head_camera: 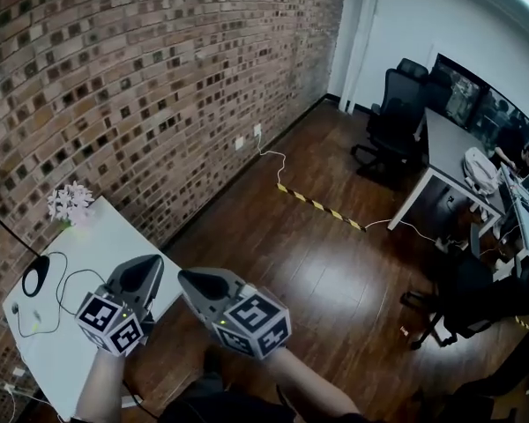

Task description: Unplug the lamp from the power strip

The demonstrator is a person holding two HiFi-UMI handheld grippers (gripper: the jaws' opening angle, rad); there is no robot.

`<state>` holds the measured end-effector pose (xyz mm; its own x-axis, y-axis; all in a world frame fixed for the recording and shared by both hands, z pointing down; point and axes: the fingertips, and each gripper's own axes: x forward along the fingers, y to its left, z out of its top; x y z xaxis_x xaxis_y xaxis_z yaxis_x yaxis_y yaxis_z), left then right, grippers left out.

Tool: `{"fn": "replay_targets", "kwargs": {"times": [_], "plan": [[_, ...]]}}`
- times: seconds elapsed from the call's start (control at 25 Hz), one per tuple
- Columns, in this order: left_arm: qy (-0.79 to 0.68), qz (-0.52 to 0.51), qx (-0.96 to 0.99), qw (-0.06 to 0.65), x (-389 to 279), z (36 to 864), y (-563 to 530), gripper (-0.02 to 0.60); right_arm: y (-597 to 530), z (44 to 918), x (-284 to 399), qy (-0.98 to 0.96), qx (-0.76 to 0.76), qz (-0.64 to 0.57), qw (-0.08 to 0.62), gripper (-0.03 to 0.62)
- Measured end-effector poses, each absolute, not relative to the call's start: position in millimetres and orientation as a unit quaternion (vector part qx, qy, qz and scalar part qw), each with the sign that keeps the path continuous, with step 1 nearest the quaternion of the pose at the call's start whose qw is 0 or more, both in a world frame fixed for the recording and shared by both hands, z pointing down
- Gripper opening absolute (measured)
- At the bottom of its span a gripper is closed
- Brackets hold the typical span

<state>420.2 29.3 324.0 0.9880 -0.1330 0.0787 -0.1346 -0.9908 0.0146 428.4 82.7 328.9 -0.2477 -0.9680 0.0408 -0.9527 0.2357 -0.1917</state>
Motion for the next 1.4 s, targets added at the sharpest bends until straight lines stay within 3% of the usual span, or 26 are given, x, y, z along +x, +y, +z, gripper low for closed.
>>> {"fn": "replay_targets", "kwargs": {"times": [0.6,1.08,1.4], "plan": [[0.022,0.032,0.996,0.076,512,345,-5,0.000,67,324,520,0.715,-0.694,-0.081,0.008,-0.003],[0.077,0.023,0.994,0.079,580,339,-48,0.000,21,315,575,0.680,-0.729,-0.071,-0.014,-0.003],[0.075,0.034,0.994,0.066,601,338,-62,0.000,7,310,605,0.670,-0.739,-0.069,0.012,-0.003]]}}
